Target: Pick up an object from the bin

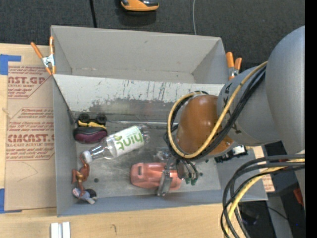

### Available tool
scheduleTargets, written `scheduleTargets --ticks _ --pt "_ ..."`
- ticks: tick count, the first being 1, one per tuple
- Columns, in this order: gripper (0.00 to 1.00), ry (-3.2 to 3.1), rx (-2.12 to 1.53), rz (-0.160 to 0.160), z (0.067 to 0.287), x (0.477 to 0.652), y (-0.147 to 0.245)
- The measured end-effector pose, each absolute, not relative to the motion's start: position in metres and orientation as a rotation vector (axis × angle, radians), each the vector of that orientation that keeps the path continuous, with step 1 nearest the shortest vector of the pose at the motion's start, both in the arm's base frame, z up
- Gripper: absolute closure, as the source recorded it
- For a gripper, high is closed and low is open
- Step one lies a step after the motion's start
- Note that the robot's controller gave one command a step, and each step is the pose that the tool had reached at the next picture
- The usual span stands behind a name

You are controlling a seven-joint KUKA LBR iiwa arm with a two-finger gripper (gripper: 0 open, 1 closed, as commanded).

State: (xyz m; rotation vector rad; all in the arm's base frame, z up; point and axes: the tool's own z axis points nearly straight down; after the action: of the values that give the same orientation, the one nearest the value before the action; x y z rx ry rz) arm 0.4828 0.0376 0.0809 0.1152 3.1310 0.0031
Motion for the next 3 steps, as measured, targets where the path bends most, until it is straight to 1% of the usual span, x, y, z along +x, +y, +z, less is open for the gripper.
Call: scheduleTargets --ticks 2,3 --pt "1.0 3.151 0.114 -0.001 0.112 0.479 0.038" --pt "1.0 3.149 0.114 -0.001 0.133 0.479 0.038"
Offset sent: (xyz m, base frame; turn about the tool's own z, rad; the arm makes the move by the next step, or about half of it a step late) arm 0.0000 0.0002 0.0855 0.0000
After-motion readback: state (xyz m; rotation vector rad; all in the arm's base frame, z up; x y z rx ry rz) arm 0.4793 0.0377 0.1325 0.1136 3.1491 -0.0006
